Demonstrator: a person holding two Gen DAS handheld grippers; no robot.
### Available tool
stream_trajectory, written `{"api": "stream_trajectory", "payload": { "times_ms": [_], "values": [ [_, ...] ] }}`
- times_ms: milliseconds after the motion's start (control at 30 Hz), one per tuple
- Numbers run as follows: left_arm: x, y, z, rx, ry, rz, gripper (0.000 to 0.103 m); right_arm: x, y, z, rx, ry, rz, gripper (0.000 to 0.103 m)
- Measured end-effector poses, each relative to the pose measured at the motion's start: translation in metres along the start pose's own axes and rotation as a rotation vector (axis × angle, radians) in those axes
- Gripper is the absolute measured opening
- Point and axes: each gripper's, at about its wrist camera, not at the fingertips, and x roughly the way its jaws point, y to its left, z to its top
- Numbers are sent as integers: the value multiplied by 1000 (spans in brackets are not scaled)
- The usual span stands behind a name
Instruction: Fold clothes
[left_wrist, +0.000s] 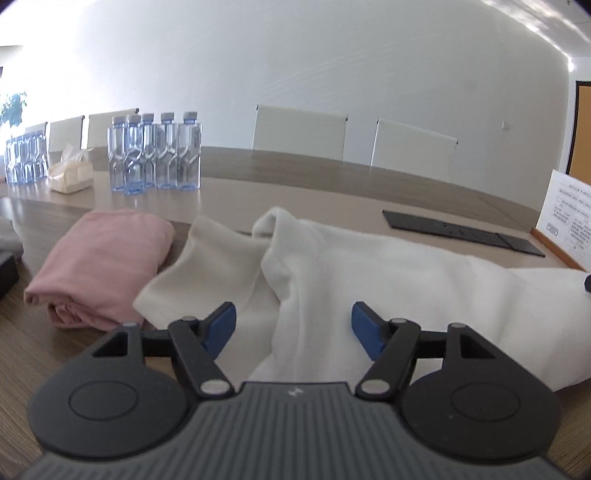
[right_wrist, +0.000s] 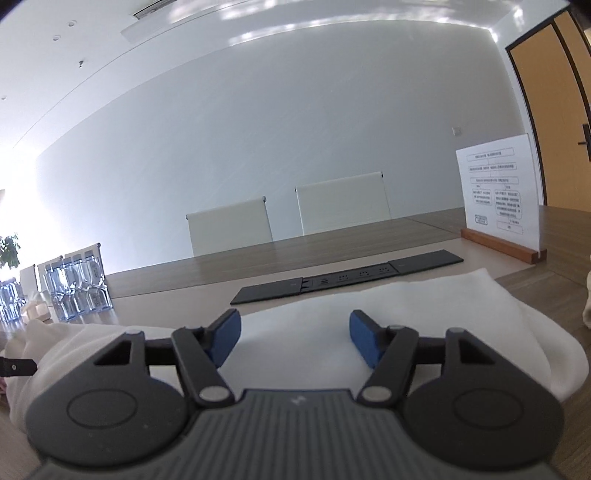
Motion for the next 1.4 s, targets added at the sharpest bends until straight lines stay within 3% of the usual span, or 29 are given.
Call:
{"api": "stream_trajectory", "payload": {
  "times_ms": [33,100,267,333,367,500,567,700,933,1000,1100,1233,1400],
  "values": [
    [2,2,-3,-2,4,-4,61,0,3,-3,-30,-4,-13,67],
    [4,6,0,-19,16,-57,10,11,7,-12,-65,-2,-28,62],
    [0,22,13,-66,-14,-56,10,25,4,-22,-134,29,-111,46],
    [0,28,13,-75,-3,-69,10,35,-10,-19,-106,57,-136,35],
    [0,30,11,-67,-2,-69,10,41,-20,-18,-85,75,-162,34],
    [8,36,7,-70,41,-92,10,57,-64,-13,30,121,-220,39],
    [15,32,9,-72,58,-81,10,67,-86,-12,89,140,-244,53],
    [17,23,9,-49,66,-53,10,73,-110,-7,151,132,-272,54],
    [16,36,11,-72,57,-116,17,34,-67,10,76,-69,-185,53],
    [7,38,20,-34,33,-104,32,24,-49,15,69,-96,-108,53],
    [-15,39,36,40,-38,-88,49,27,-17,19,102,-45,25,53],
    [-33,19,51,149,-111,-146,52,53,34,9,147,62,152,52],
    [-10,-11,48,190,-100,-259,54,96,86,-10,116,141,157,50]
  ]
}}
